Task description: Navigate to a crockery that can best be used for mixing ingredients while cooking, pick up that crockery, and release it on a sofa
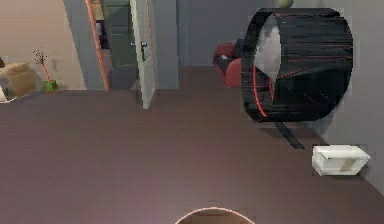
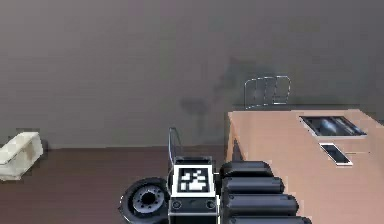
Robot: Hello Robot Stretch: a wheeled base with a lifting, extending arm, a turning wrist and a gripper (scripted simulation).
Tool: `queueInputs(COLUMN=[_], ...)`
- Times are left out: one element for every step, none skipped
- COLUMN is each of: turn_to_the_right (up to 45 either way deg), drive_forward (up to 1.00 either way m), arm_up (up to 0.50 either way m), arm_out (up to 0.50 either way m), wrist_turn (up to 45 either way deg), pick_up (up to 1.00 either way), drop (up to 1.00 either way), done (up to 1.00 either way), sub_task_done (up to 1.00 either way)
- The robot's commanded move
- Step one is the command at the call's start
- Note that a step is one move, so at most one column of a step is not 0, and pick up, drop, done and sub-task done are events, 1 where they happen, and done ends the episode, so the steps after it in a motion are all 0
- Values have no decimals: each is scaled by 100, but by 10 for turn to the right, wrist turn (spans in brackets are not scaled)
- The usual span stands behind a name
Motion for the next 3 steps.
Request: queueInputs(turn_to_the_right=[0,0,30], drive_forward=[10,100,0], arm_up=[0,0,0], arm_out=[0,0,0], wrist_turn=[0,0,0], pick_up=[0,0,0], drop=[0,0,0], done=[0,0,0], sub_task_done=[0,0,0])
